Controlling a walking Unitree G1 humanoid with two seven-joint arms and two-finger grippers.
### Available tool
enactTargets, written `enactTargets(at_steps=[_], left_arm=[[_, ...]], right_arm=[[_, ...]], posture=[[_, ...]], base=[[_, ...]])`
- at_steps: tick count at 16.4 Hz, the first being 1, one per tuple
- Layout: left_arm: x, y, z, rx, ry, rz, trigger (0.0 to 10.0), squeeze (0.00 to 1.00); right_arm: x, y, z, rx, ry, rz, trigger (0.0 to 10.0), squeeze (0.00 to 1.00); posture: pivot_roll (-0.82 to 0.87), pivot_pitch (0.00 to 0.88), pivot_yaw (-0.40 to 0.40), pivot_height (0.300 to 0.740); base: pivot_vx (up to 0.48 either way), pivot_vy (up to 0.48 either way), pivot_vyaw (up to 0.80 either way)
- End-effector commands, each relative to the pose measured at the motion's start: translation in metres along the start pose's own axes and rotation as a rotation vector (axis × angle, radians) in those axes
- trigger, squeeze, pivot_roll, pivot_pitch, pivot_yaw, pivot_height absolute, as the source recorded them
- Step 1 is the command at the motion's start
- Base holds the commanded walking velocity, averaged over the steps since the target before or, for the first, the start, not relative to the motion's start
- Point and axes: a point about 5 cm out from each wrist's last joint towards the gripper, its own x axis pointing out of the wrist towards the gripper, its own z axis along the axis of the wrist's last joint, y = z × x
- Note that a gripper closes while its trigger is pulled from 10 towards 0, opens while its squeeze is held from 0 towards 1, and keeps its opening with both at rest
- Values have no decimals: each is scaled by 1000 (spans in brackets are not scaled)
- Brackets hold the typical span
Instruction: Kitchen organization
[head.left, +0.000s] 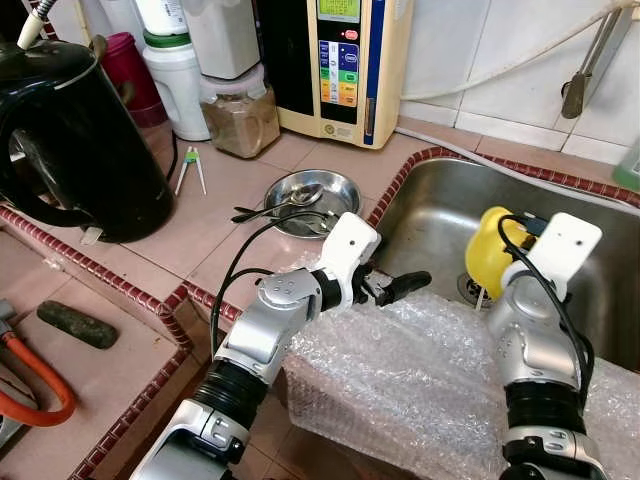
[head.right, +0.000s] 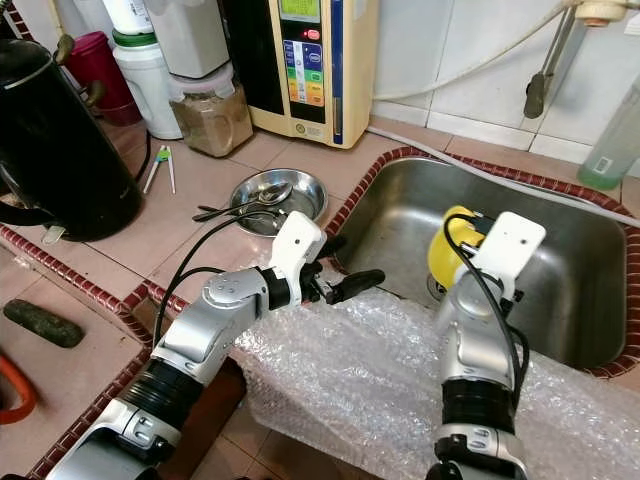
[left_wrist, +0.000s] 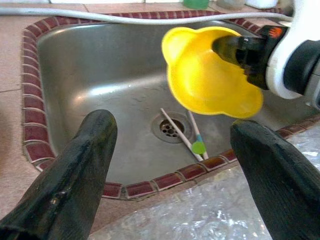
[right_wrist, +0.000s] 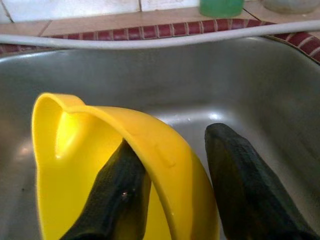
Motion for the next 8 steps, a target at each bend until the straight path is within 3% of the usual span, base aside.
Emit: enactTargets(at_steps=[1, 5, 6, 7, 8], left_arm=[[-1, 2, 4, 30, -3, 16, 10000, 1000], [-2, 7, 5, 29, -9, 46, 10000, 1000], [-3, 7, 5, 27, -7, 46, 10000, 1000], [-3, 6, 4, 24, -6, 47, 10000, 1000], [-2, 5, 4, 21, -6, 47, 10000, 1000]], right_arm=[[-1, 1, 0, -9, -15, 24, 10000, 1000], [-9, 23, -9, 74, 88, 242, 10000, 1000], [-10, 26, -16, 81, 149, 272, 10000, 1000], [-12, 26, -23, 145, 217, 297, 10000, 1000], [-12, 25, -23, 179, 229, 301, 10000, 1000]], posture=[[-130, 68, 83, 740], [-128, 68, 81, 740], [-129, 70, 79, 740], [-126, 74, 74, 740], [-125, 76, 72, 740]], base=[[0, 0, 0], [0, 0, 0], [0, 0, 0], [0, 0, 0], [0, 0, 0]])
